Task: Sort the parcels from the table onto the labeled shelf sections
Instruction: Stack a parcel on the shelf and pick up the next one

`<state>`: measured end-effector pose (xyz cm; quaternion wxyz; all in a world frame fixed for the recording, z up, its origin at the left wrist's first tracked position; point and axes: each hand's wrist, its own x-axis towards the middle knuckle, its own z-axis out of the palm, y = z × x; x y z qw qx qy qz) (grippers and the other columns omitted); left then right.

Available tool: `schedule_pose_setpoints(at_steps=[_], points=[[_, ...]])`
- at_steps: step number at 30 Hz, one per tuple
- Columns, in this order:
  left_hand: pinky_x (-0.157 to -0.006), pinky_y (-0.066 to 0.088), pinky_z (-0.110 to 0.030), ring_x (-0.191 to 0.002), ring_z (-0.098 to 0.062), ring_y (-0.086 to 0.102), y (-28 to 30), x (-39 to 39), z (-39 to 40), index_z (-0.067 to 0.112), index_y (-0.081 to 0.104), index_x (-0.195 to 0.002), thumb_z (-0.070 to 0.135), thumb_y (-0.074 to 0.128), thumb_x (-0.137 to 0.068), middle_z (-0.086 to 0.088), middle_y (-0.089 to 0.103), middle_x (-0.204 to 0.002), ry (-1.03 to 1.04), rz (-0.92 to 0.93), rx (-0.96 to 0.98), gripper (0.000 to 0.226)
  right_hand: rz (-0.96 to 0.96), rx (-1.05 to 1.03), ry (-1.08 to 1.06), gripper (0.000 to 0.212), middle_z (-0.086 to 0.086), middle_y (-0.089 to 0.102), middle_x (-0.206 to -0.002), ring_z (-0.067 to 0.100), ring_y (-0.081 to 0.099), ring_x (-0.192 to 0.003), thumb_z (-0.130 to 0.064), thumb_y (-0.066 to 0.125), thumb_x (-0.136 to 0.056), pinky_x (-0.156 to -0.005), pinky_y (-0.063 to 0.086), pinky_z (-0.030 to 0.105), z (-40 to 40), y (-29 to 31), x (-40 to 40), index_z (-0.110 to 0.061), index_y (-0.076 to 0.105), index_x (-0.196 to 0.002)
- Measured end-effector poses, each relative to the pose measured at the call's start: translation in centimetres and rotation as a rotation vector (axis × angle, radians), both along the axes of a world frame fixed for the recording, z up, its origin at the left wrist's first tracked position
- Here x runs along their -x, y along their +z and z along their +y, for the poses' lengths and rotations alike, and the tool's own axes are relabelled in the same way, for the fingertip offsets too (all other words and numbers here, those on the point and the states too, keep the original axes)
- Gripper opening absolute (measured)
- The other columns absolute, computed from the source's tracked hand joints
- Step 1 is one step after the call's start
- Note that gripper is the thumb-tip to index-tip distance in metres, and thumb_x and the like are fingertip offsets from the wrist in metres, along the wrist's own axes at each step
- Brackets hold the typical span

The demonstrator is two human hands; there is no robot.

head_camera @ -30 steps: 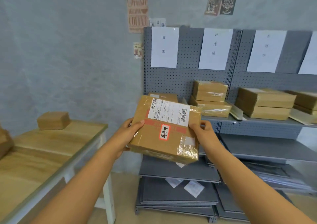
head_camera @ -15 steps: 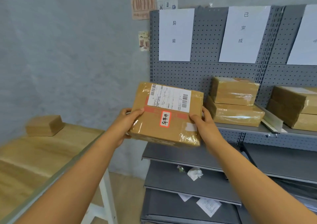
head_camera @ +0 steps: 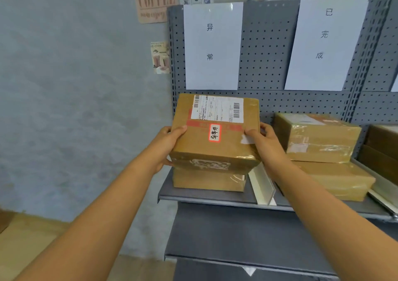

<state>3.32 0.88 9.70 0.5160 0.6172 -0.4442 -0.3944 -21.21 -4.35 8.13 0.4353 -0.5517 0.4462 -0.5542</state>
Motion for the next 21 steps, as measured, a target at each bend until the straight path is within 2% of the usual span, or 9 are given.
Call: schedule_pose_setpoints(at_steps=[3, 6, 10, 12, 15, 17, 21], points=[[-0.069, 0.05, -0.041, -0.096, -0.021, 0.058, -0.2, -0.2, -5.0, 0.03, 0.038, -0.135, 0.057, 0.052, -0.094, 0.006, 0.057, -0.109, 0.021, 0.003, -0.009, 0.05, 0.025, -0.001, 0.021, 0.047, -0.019, 0.054, -0.102, 0.005, 0.063, -0.086, -0.029, 0.059, -0.095, -0.061, 0.047, 0.02, -4.7, -0.5, -0.3, -0.028, 0.04, -0.137], [-0.076, 0.051, -0.047, -0.096, -0.021, 0.059, -1.1, -0.2, -9.3, 0.029, 0.039, -0.136, 0.056, 0.051, -0.095, 0.006, 0.058, -0.108, 0.057, 0.016, -0.023, 0.05, 0.046, -0.017, 0.044, 0.049, -0.009, 0.058, -0.113, 0.007, 0.064, -0.089, -0.031, 0.058, -0.096, -0.064, 0.048, 0.022, -9.1, -1.5, -0.6, -0.027, 0.038, -0.141], [-0.066, 0.052, -0.044, -0.096, -0.023, 0.06, -1.5, -0.6, -13.7, 0.029, 0.04, -0.135, 0.057, 0.051, -0.095, 0.004, 0.059, -0.11, 0.079, 0.016, -0.096, 0.051, 0.108, -0.044, 0.059, 0.053, -0.01, 0.056, -0.108, 0.005, 0.061, -0.083, -0.036, 0.056, -0.097, -0.058, 0.045, 0.02, -14.2, -1.6, -1.4, -0.026, 0.035, -0.144], [-0.066, 0.054, -0.048, -0.092, -0.023, 0.059, -1.3, -1.1, -15.3, 0.03, 0.042, -0.129, 0.057, 0.052, -0.094, 0.003, 0.059, -0.105, 0.087, 0.033, -0.145, 0.045, 0.177, -0.066, 0.072, 0.052, -0.009, 0.054, -0.106, 0.004, 0.058, -0.08, -0.039, 0.053, -0.097, -0.056, 0.042, 0.02, -16.2, -1.3, -2.0, -0.024, 0.036, -0.144], [-0.081, 0.049, -0.066, -0.094, -0.028, 0.059, -1.0, -2.1, -17.3, 0.031, 0.047, -0.122, 0.052, 0.058, -0.092, -0.004, 0.062, -0.107, 0.077, 0.084, -0.242, 0.039, 0.223, -0.14, 0.085, 0.046, -0.006, 0.058, -0.098, 0.008, 0.057, -0.079, -0.04, 0.052, -0.098, -0.056, 0.04, 0.024, -18.6, -0.8, -2.7, -0.019, 0.042, -0.137], [-0.087, 0.043, -0.074, -0.099, -0.032, 0.06, -0.8, -2.6, -18.4, 0.029, 0.049, -0.123, 0.047, 0.063, -0.089, -0.009, 0.063, -0.112, 0.056, 0.089, -0.287, 0.041, 0.213, -0.238, 0.108, 0.041, -0.003, 0.059, -0.094, 0.013, 0.058, -0.079, -0.04, 0.051, -0.098, -0.056, 0.041, 0.027, -19.6, -0.4, -2.9, -0.017, 0.045, -0.131], [-0.079, 0.046, -0.066, -0.101, -0.036, 0.062, -0.1, -2.8, -19.9, 0.023, 0.05, -0.124, 0.042, 0.063, -0.09, -0.014, 0.065, -0.113, 0.025, 0.046, -0.338, 0.041, 0.209, -0.383, 0.13, 0.03, 0.009, 0.066, -0.093, 0.023, 0.062, -0.082, -0.04, 0.052, -0.097, -0.065, 0.05, 0.032, -21.0, -0.1, -2.9, -0.015, 0.058, -0.112]])
